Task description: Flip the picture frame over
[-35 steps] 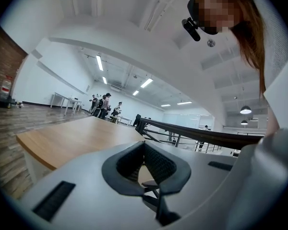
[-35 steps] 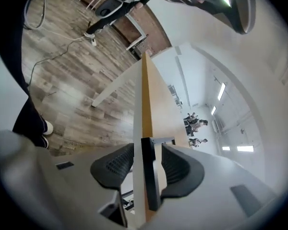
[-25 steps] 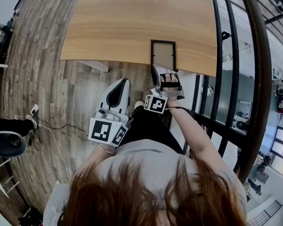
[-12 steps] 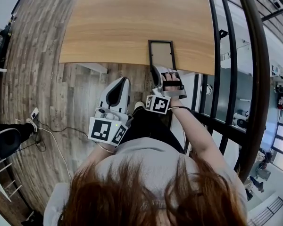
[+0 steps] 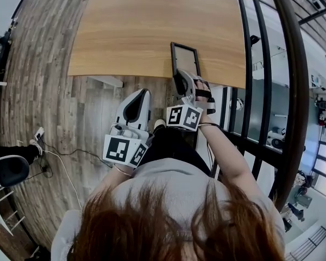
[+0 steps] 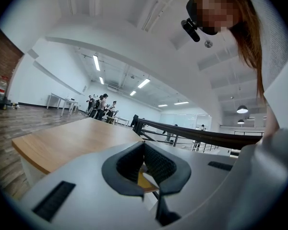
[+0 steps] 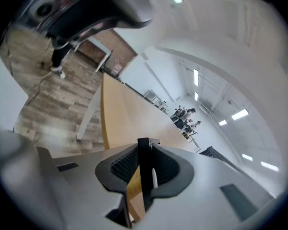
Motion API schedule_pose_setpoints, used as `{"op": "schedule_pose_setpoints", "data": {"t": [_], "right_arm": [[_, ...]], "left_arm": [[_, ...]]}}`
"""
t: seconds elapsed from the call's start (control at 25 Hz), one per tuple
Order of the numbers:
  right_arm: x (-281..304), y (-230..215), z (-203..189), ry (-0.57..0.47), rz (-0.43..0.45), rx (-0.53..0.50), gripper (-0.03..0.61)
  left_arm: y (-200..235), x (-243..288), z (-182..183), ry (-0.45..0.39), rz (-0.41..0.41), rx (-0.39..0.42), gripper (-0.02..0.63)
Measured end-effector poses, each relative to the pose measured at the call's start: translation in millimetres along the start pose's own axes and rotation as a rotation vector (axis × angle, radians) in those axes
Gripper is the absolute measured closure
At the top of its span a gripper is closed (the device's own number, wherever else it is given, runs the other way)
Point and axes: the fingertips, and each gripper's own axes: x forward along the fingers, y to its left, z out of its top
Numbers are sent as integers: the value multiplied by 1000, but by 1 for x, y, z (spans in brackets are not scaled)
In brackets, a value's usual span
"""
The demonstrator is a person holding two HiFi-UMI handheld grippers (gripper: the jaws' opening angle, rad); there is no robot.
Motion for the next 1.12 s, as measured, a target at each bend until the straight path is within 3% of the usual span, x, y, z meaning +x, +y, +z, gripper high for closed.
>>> {"op": "schedule_pose_setpoints", "data": {"t": [0.28,0.44,0.56,0.88,1.0,1.12], "right_arm": [[-8,-60,12,-80,-84,486,494],[-14,-89,-8,-118,-139,856,492],[-21,-102,-31,-154,-166,1197,492],[-35,-98,-95,-205,-262,1974,492],[-38,-86,-116,-209,-302,2185,492],[-42,-69,-131,-187,-336,2324,494]], "left_arm": [[-2,9,1,-1,-16,2,607],[-6,14,0,7,-34,2,607],[-8,19,-2,12,-46,-2,607],[-20,36,-9,38,-88,-1,607],[-22,39,-13,49,-97,0,607],[-26,38,-16,63,-108,2,607]]}}
